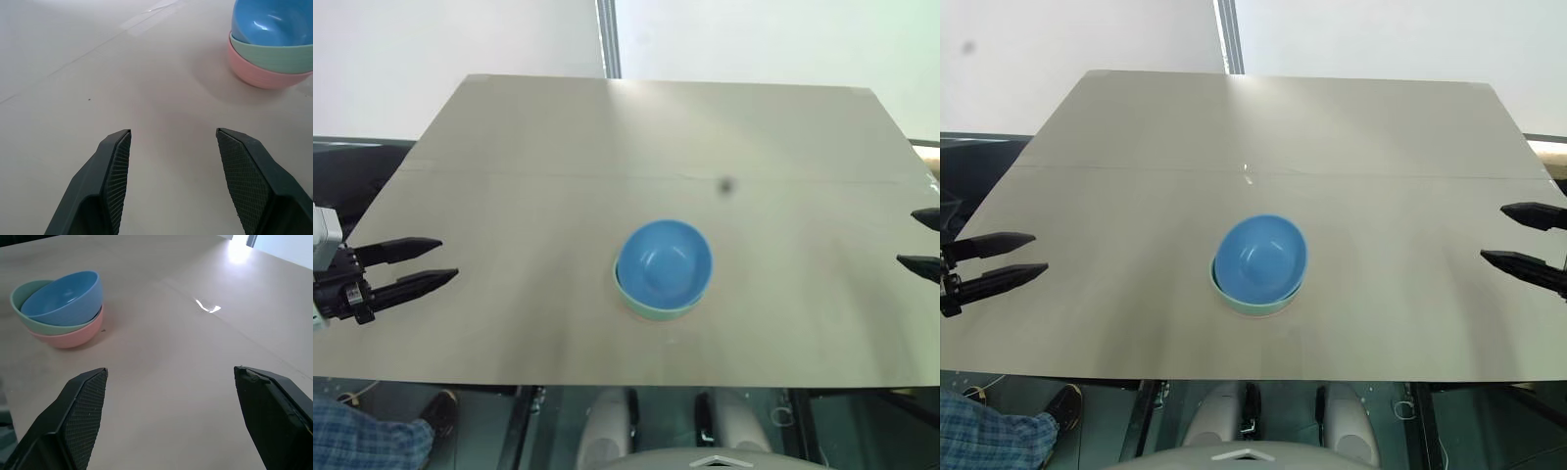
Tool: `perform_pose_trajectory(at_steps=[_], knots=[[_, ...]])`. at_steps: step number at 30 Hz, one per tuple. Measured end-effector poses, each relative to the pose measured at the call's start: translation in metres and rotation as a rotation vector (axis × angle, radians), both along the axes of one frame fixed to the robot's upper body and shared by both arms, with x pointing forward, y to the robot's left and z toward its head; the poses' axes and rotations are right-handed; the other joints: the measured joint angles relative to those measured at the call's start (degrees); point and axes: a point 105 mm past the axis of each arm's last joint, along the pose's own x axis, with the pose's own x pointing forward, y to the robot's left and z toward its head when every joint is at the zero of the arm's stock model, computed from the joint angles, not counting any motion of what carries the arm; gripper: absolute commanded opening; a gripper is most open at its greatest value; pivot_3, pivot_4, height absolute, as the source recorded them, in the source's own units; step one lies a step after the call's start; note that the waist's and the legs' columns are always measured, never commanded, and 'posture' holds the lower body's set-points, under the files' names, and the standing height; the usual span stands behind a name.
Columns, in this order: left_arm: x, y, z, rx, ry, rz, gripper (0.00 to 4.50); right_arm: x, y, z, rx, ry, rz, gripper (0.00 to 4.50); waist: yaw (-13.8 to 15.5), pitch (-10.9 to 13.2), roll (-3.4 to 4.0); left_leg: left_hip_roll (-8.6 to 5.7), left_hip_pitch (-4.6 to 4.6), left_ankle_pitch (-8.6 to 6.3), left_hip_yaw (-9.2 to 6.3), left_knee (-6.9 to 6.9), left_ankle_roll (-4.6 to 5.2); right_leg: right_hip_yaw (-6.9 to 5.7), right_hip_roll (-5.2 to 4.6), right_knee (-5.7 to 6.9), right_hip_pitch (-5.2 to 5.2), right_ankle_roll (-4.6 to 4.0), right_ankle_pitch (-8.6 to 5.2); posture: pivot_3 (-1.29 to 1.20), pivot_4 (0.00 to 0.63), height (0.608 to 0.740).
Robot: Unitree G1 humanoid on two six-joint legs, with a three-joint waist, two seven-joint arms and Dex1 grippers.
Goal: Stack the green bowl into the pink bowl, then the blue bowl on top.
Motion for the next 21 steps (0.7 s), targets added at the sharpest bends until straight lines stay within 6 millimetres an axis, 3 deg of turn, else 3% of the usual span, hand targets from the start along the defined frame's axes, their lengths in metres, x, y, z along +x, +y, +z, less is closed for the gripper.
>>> perform_pose_trajectory(at_steps=[7,21], knots=[[-0.004,-0.001,-0.003,-0.006,0.002,0.002,2.92,-0.019,-0.004,-0.016,-0.064,0.064,0.05,4.5,-0.2,-0.02,0.01,-0.03,0.14,0.0,-0.08,-0.44,0.0,0.05,-0.01,-0.39,0.17,0.0,0.01,0.0,0.15,0.74],[-0.01,-0.008,-0.004,-0.011,0.011,-0.07,2.92,-0.028,0.0,-0.006,-0.083,0.044,0.064,4.5,-0.22,-0.02,0.0,-0.03,0.11,0.0,-0.1,-0.58,0.0,0.02,0.0,-0.61,0.2,0.0,0.01,0.0,0.15,0.74]])
